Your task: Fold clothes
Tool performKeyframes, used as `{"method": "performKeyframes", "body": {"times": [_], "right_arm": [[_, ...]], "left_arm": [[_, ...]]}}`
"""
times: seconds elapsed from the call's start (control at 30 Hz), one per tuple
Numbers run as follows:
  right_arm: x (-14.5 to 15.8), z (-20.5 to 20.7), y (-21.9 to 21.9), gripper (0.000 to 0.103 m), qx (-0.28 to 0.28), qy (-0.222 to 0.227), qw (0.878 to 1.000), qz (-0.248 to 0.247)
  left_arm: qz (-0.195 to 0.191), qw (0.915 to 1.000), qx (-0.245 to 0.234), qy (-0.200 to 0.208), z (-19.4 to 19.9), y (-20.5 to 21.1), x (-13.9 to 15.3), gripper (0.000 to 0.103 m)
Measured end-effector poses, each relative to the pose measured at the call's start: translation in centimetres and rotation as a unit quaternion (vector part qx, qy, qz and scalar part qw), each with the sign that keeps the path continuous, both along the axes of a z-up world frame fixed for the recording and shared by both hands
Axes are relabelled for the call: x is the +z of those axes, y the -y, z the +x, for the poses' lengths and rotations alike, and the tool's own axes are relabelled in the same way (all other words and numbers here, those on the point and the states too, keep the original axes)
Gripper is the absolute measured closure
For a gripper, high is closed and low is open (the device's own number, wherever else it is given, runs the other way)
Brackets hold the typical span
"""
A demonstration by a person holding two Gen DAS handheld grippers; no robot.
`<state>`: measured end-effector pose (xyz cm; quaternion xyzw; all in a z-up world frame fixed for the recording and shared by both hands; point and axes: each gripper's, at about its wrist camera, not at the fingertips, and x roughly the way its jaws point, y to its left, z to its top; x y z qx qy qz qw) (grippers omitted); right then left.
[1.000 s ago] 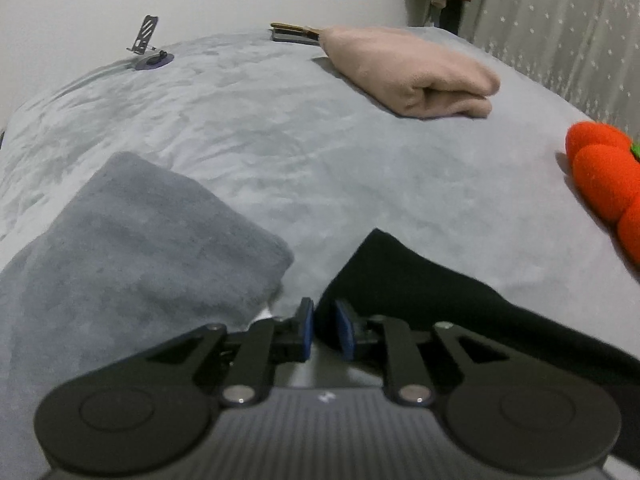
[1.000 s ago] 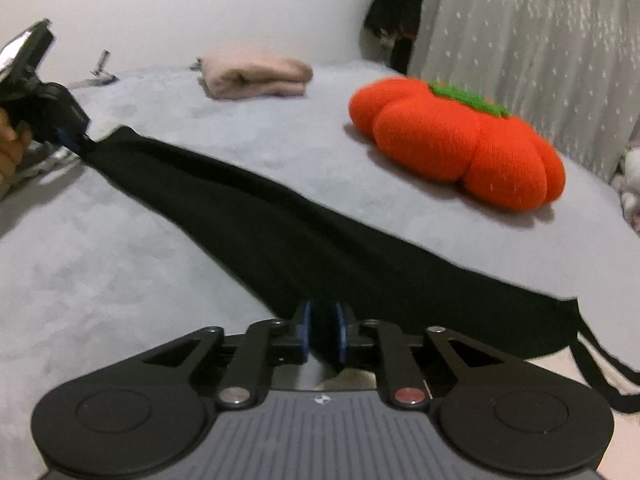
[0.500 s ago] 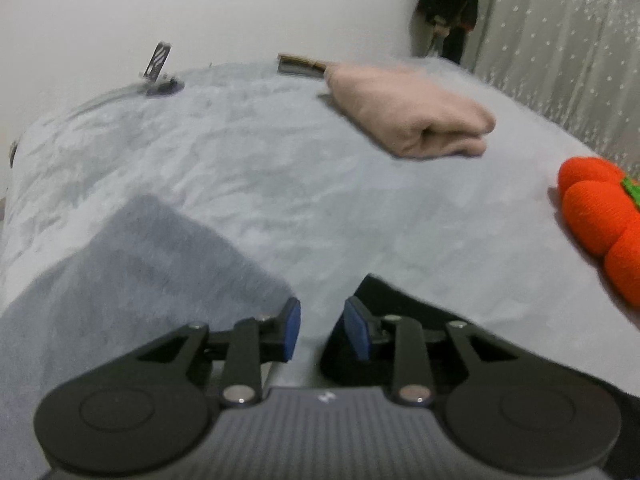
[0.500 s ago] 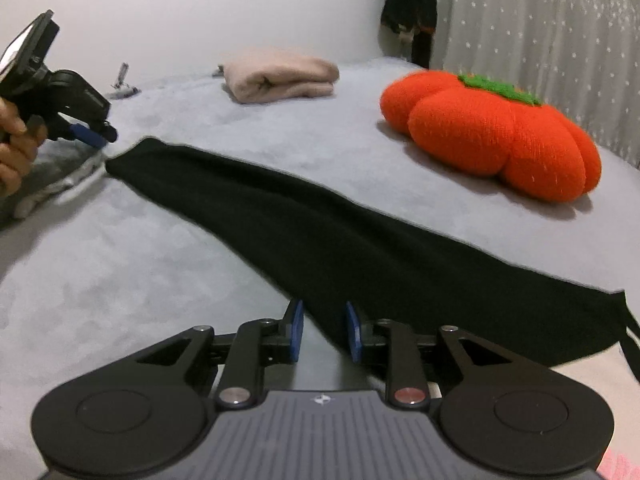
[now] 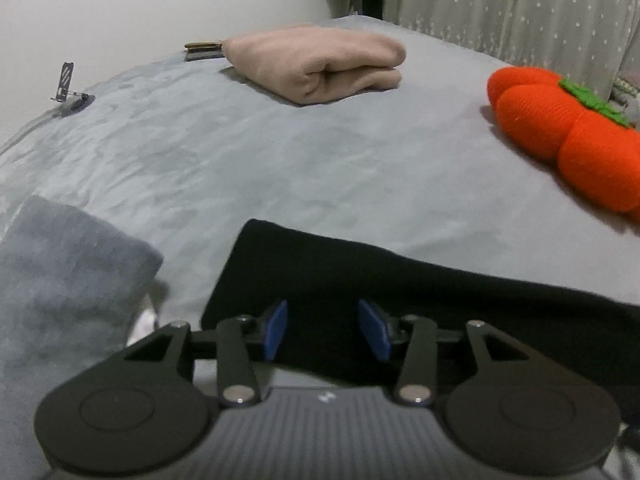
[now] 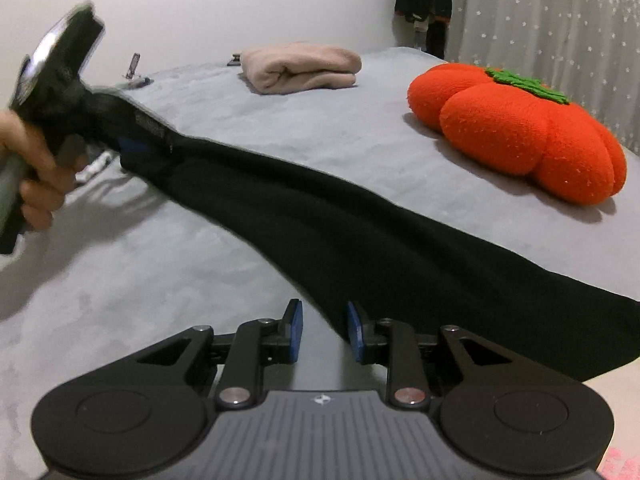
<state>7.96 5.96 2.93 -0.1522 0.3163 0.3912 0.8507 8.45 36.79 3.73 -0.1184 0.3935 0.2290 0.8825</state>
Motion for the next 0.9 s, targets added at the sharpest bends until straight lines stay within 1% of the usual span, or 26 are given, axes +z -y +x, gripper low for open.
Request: {"method": "performKeyframes", "body": {"times": [0.13, 0.23, 0.27, 0.37, 0.43, 0.5, 0.57, 0.6, 0.67, 0.7, 0.73, 0.77, 0.83, 0.9], "right_arm": [[1.5, 1.6, 1.2, 0.077, -0.035, 0.015, 0.998, 0.047], [2.2, 4.0, 0.7, 0.077, -0.052, 0.029, 0.997, 0.044], [2.2, 4.9, 0.2, 0.077, -0.051, 0.039, 0.997, 0.03], [1.9, 7.3, -1.1, 0.077, -0.039, 0.076, 0.996, -0.031], [1.3, 8.2, -1.7, 0.077, -0.013, 0.096, 0.992, -0.078], [0.4, 8.3, -1.9, 0.077, 0.026, 0.106, 0.987, -0.114], [-0.3, 8.2, -2.0, 0.077, 0.071, 0.094, 0.985, -0.128], [-0.6, 8.3, -2.1, 0.077, 0.076, 0.099, 0.983, -0.132], [-1.0, 9.0, -2.3, 0.076, 0.059, 0.11, 0.983, -0.132], [-1.0, 9.4, -2.4, 0.076, 0.048, 0.101, 0.986, -0.124], [-1.1, 9.7, -2.5, 0.078, 0.041, 0.088, 0.989, -0.115], [-1.3, 9.6, -2.5, 0.089, 0.042, 0.076, 0.99, -0.108], [-1.3, 9.2, -2.6, 0.094, 0.052, 0.078, 0.989, -0.111], [-1.1, 9.2, -2.2, 0.097, 0.056, 0.08, 0.989, -0.109]], "left_arm": [[-0.007, 1.0, 0.0, 0.005, -0.4, 0.1, 0.4, 0.058], [-0.012, 0.9991, -0.034, 0.024, -0.7, 1.1, 1.3, 0.058], [-0.011, 0.9983, -0.049, 0.029, -0.7, 1.6, 1.5, 0.058], [-0.007, 0.9946, -0.097, 0.034, -0.8, 3.4, 1.7, 0.058], [-0.003, 0.9931, -0.116, 0.017, -0.4, 4.0, 1.1, 0.058], [0.008, 0.9922, -0.123, -0.013, 0.0, 4.2, 0.1, 0.058], [0.02, 0.9908, -0.132, -0.02, 0.1, 4.4, -0.2, 0.057], [0.019, 0.9908, -0.132, -0.021, 0.1, 4.4, -0.2, 0.057], [0.016, 0.9908, -0.132, -0.024, 0.1, 4.3, -0.1, 0.057], [0.016, 0.9907, -0.133, -0.026, 0.0, 4.3, 0.0, 0.057], [0.016, 0.9908, -0.132, -0.028, 0.0, 4.1, 0.0, 0.057], [0.017, 0.991, -0.129, -0.029, 0.1, 3.9, 0.1, 0.056], [0.02, 0.9907, -0.131, -0.031, 0.2, 3.9, 0.0, 0.056], [0.027, 0.9897, -0.137, -0.032, 0.1, 4.0, -0.1, 0.056]]}}
